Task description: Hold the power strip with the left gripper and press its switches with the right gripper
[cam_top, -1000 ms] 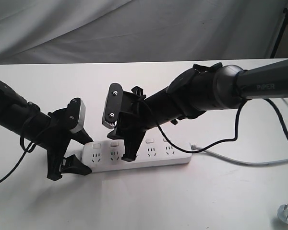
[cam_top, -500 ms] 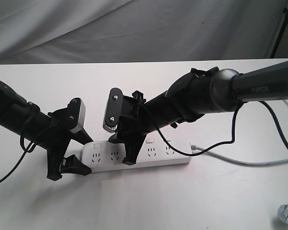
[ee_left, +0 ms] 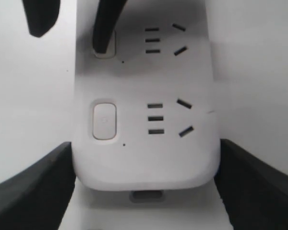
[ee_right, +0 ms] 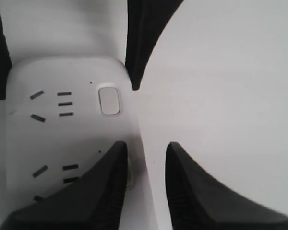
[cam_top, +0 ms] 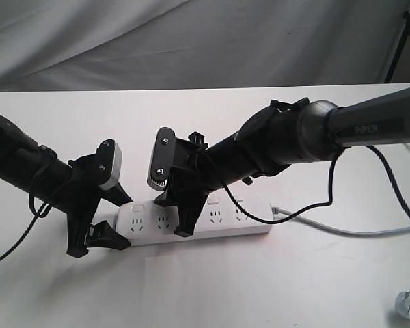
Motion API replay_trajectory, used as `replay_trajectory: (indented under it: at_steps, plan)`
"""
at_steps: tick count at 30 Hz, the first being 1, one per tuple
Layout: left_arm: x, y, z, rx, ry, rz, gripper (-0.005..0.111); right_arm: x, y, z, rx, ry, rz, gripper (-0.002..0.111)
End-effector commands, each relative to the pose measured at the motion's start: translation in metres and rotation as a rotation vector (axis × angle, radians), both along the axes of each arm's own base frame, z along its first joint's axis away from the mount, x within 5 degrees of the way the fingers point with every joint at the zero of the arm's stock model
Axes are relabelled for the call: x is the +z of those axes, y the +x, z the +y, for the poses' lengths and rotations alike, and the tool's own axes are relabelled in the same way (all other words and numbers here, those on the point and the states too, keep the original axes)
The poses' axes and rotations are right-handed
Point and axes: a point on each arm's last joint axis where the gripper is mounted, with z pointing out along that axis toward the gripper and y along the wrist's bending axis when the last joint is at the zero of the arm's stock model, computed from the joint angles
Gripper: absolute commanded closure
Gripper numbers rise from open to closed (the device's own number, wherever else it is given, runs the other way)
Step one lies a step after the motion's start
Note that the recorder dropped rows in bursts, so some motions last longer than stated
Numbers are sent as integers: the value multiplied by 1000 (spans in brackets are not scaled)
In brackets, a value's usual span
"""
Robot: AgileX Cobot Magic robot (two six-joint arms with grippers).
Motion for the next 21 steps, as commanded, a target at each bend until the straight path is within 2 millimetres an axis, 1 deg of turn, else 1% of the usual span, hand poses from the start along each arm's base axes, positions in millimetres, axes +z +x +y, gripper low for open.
replay_trajectory:
  at_steps: [1,14,21]
  plan:
    - [0,-2,-1,-12,-1,3,52,-9,0,-3,5,-20,13,81]
    - [0,-2,-1,-12,-1,3,52,-11,0,-4,16,-38,6,81]
    - [0,-2,-1,-12,-1,3,52,-24,-1,-4,40,-62,15,81]
